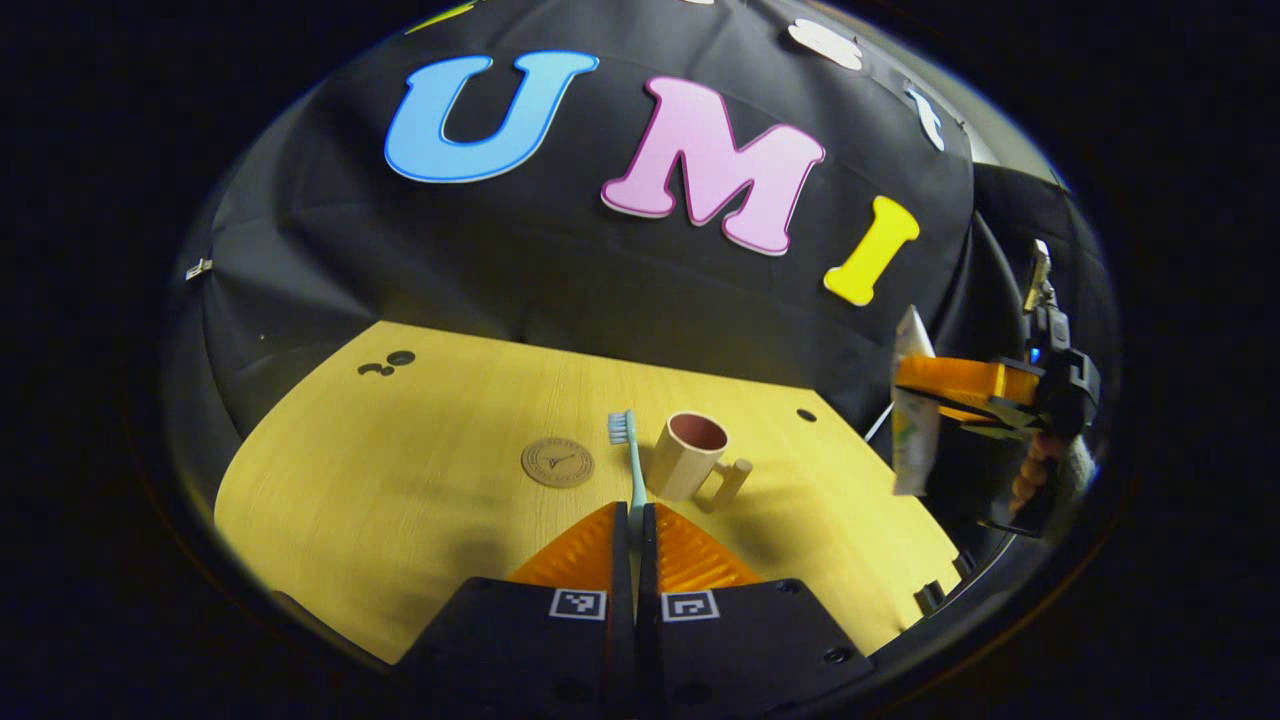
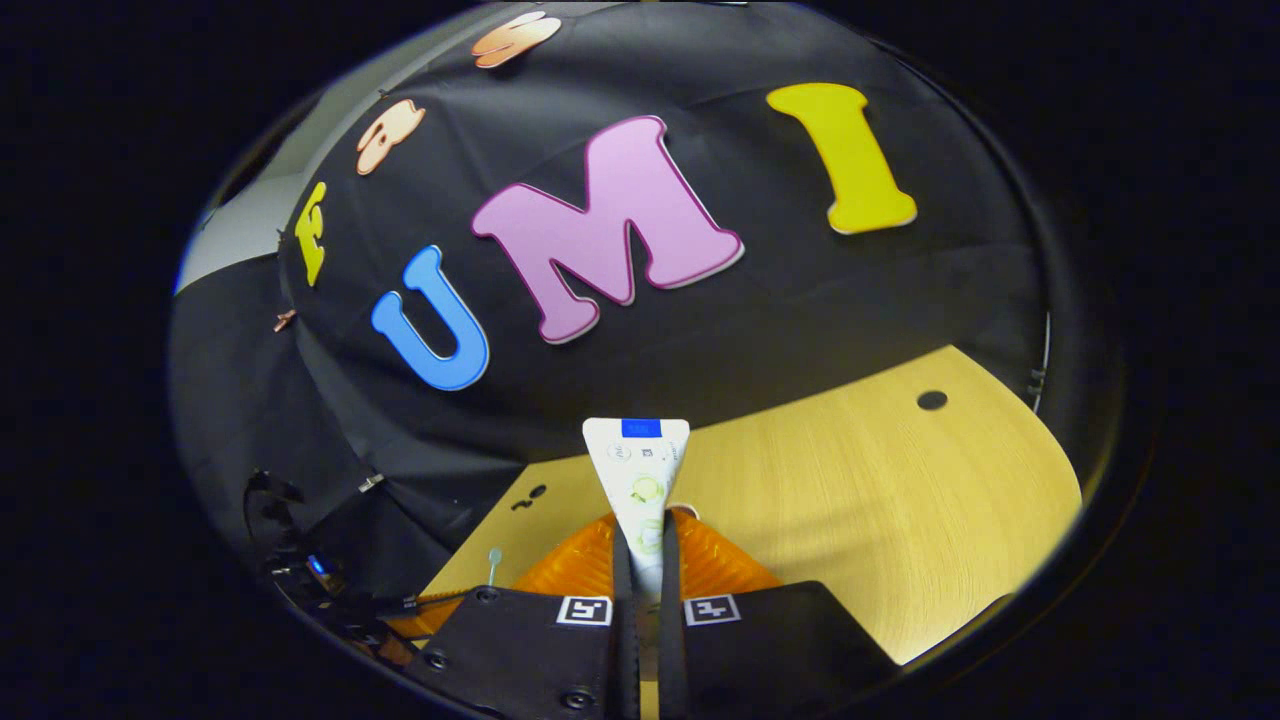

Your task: Put the toothbrush and toothpaste on the desktop into the cup, then pick up the cup and place it on the coaster on the desktop.

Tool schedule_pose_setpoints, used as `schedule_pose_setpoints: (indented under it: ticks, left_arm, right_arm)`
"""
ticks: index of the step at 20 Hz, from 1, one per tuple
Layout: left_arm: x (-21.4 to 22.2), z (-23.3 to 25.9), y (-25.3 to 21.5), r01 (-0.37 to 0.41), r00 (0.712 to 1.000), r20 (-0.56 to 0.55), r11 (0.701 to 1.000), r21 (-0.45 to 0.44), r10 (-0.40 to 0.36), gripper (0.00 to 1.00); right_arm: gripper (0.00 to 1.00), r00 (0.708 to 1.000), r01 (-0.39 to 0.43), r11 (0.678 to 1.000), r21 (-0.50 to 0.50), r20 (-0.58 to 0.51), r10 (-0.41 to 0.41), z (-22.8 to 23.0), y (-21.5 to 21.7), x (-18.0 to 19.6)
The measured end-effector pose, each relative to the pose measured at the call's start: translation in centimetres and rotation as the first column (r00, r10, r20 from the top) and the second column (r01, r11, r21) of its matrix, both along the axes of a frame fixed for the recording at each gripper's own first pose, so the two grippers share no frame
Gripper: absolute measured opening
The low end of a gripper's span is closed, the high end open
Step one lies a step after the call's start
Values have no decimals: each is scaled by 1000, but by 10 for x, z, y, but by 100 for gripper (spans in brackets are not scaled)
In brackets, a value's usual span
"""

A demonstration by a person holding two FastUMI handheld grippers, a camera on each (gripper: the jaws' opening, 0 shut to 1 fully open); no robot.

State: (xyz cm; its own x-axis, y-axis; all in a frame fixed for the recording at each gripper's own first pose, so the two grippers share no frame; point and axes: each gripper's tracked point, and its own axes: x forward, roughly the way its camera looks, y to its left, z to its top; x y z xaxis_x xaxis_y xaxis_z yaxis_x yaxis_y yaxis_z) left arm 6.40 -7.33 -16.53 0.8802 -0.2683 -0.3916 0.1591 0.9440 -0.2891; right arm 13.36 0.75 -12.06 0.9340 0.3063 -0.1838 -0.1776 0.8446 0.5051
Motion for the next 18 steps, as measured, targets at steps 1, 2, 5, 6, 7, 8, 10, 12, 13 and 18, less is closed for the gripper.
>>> schedule_pose_setpoints:
  ticks: [1, 2, 5, 6, 7, 8, 10, 12, 13, 18]
  left_arm:
    - [-4, 8, 1, -4, 1000, 18, 1000, -1, 4, 6]
    - [-7, 13, 4, -12, 999, 32, 1000, 4, 12, 6]
    - [-22, 19, 12, -35, 998, 44, 999, 2, 35, 6]
    - [-26, 19, 15, -44, 998, 43, 999, 4, 44, 6]
    - [-32, 19, 17, -50, 998, 43, 999, 8, 50, 6]
    - [-36, 19, 20, -55, 998, 43, 998, 11, 54, 6]
    - [-42, 15, 23, -63, 997, 39, 998, 22, 62, 6]
    - [-51, 10, 27, -73, 997, 31, 997, 26, 72, 6]
    - [-54, 8, 27, -74, 997, 26, 997, 24, 73, 6]
    - [-59, -7, 27, -69, 998, 6, 997, 34, 69, 6]
  right_arm:
    - [12, 999, -8, 1000, -5, 40, 8, 9, 5, 17]
    - [11, 997, -12, 1000, -10, 77, 13, 14, 9, 33]
    - [11, 987, -23, 1000, -5, 160, 23, 18, 28, 84]
    - [11, 984, -21, 1000, -9, 176, 22, 14, 33, 99]
    - [11, 982, -21, 1000, -19, 189, 24, 7, 40, 115]
    - [11, 981, -21, 999, -28, 194, 26, -1, 45, 125]
    - [11, 980, -23, 998, -53, 198, 34, -19, 53, 143]
    - [11, 979, -28, 996, -90, 198, 45, -41, 60, 154]
    - [11, 980, -28, 993, -114, 193, 50, -51, 62, 158]
    - [11, 990, -40, 985, -170, 127, 62, -101, 72, 167]
